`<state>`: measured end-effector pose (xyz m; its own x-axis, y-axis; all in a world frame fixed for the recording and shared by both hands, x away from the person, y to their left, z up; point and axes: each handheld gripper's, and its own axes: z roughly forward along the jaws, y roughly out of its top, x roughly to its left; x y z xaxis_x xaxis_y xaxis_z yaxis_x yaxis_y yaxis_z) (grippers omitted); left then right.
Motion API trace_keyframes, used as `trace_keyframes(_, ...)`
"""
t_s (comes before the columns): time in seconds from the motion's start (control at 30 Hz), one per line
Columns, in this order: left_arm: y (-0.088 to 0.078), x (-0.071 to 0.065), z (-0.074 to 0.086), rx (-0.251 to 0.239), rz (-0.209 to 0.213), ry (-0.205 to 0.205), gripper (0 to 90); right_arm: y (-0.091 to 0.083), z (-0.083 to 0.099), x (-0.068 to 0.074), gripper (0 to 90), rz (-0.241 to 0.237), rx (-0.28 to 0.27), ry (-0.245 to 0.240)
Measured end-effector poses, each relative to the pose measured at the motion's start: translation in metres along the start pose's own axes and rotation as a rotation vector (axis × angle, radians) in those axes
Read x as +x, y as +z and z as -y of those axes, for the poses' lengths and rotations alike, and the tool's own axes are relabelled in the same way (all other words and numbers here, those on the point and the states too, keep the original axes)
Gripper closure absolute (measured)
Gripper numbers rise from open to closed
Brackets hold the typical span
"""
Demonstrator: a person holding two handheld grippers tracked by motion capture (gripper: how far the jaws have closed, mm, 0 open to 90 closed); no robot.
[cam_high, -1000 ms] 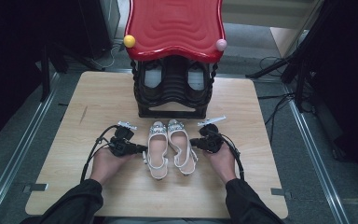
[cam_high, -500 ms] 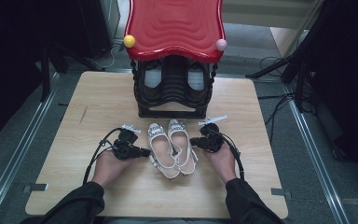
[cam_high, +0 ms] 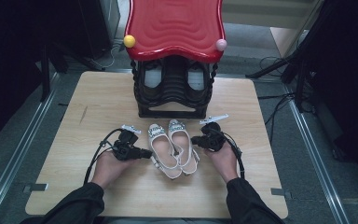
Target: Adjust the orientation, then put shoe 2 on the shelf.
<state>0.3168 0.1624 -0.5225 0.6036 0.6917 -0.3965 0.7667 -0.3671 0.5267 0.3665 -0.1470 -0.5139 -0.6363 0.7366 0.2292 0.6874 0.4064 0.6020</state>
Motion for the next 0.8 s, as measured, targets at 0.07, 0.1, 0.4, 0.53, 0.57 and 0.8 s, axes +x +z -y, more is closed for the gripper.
trace_keyframes(0.07,-0.003,0.001,-0.001,-0.013,0.000,0.001,78.8,-0.002,0.000,0.000,81.8,0.010,-0.007,-0.008)
trace_keyframes(0.1,-0.005,0.002,-0.001,-0.019,0.004,-0.003,77.1,-0.004,0.000,-0.001,80.3,0.006,-0.012,-0.011)
trace_keyframes(0.4,-0.024,0.000,-0.004,-0.053,0.019,0.023,59.5,-0.016,0.000,-0.005,70.6,-0.016,-0.041,0.032)
trace_keyframes(0.53,-0.032,0.002,-0.004,-0.065,0.028,0.024,55.6,-0.021,-0.001,-0.007,66.6,-0.034,-0.062,0.057)
trace_keyframes(0.57,-0.035,0.002,-0.004,-0.064,0.027,0.028,54.5,-0.023,-0.001,-0.006,66.0,-0.034,-0.062,0.056)
trace_keyframes(0.8,-0.049,0.009,-0.004,-0.074,0.053,0.027,48.2,-0.030,-0.003,-0.003,64.4,-0.027,-0.079,0.064)
